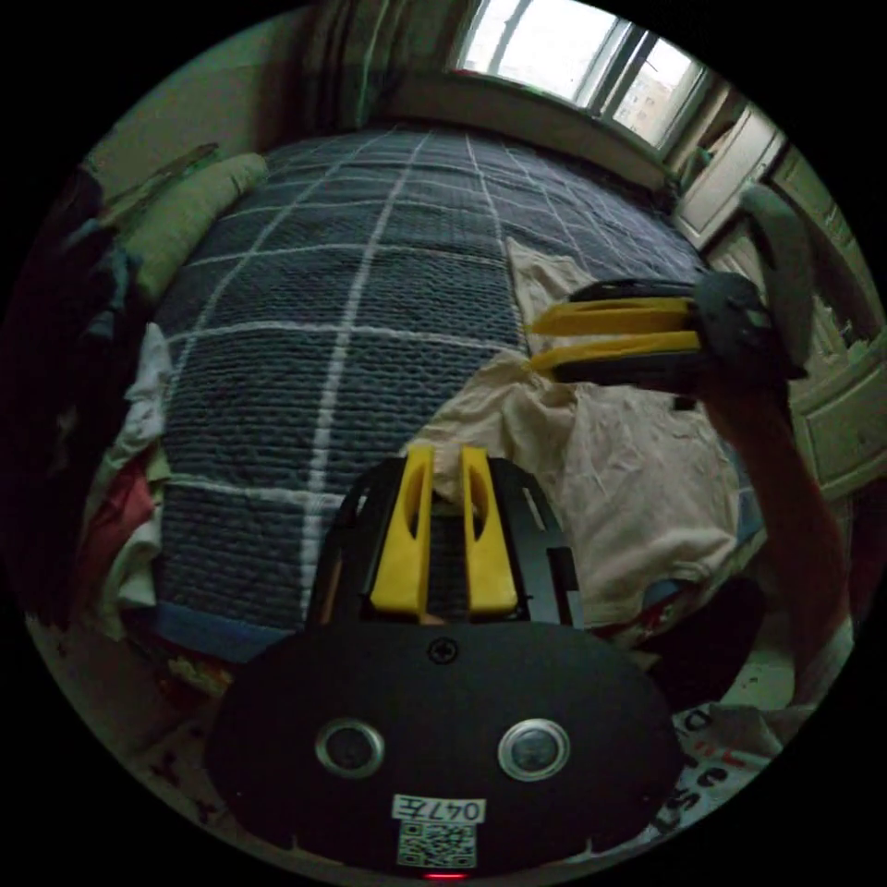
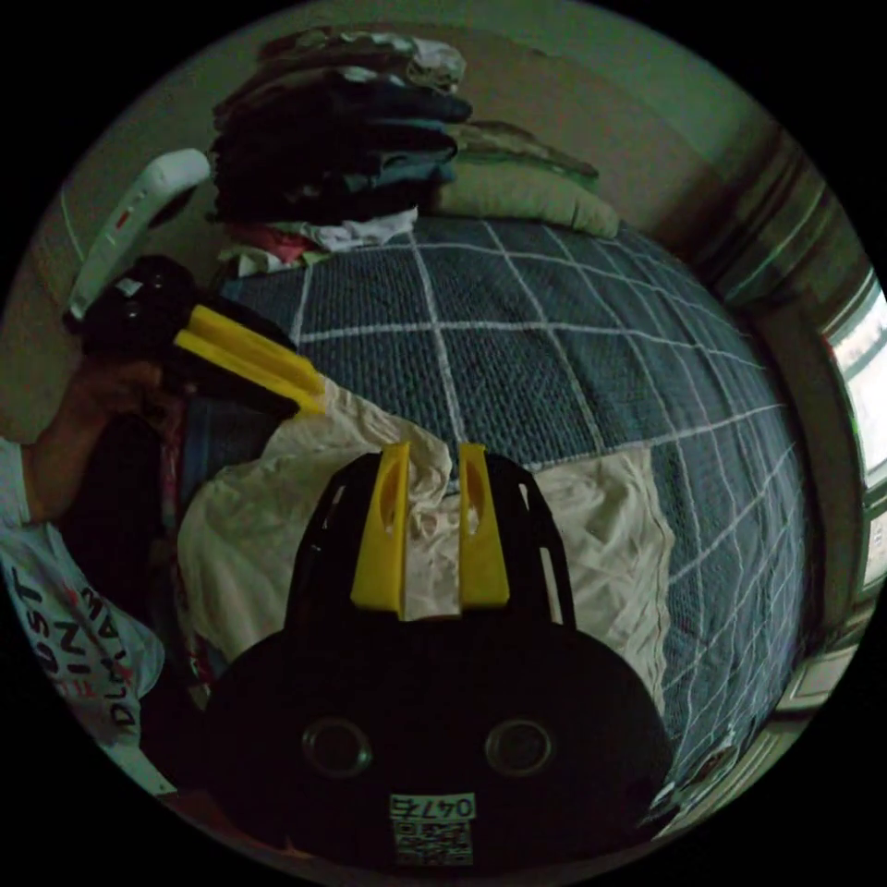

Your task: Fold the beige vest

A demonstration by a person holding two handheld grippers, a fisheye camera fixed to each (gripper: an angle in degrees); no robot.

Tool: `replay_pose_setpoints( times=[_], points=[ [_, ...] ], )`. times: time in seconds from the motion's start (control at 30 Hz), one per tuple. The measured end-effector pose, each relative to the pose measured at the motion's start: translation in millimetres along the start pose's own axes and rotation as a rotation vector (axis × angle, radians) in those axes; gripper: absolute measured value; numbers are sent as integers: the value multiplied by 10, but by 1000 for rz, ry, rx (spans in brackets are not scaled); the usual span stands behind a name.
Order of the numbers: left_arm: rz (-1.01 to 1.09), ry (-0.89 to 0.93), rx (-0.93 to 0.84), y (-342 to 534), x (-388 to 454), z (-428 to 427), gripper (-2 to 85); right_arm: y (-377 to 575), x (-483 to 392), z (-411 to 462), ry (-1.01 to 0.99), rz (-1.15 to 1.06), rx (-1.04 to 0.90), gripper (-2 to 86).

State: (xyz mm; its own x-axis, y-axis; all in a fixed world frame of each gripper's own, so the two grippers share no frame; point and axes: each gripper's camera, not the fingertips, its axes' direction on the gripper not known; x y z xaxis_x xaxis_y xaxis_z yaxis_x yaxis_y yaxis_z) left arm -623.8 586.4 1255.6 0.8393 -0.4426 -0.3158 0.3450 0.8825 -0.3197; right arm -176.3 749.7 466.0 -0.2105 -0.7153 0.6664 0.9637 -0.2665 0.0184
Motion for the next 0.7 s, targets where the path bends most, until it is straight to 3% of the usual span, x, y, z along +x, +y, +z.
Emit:
replay_pose_setpoints(
  times=[0.07, 0.2, 0.33, 0.43, 0.5, 0.57, 0.7],
  points=[
    [42, 80, -14, -33, -24, 67, 3, -152, 48, 284, -58, -14, -55, 32],
    [75, -7, 26, -60, -94, 48, -7, -237, 34, 528, -56, -31, -99, 8],
    [75, -38, 102, 22, -155, -66, -8, -196, -97, 304, -33, -92, 143, -1],
    [84, -185, 208, 172, -117, -193, -7, -80, -187, 214, -2, -163, 353, -1],
    [53, -245, 271, 214, -105, -200, -4, -78, -173, 378, 10, -154, 313, 0],
    [17, -217, 226, 153, -147, -102, 2, -72, -95, 693, 27, -83, 168, 4],
    [-83, -137, -6, -19, -313, 255, 59, 80, -6, 864, 0, 4, 127, 30]
  ],
)
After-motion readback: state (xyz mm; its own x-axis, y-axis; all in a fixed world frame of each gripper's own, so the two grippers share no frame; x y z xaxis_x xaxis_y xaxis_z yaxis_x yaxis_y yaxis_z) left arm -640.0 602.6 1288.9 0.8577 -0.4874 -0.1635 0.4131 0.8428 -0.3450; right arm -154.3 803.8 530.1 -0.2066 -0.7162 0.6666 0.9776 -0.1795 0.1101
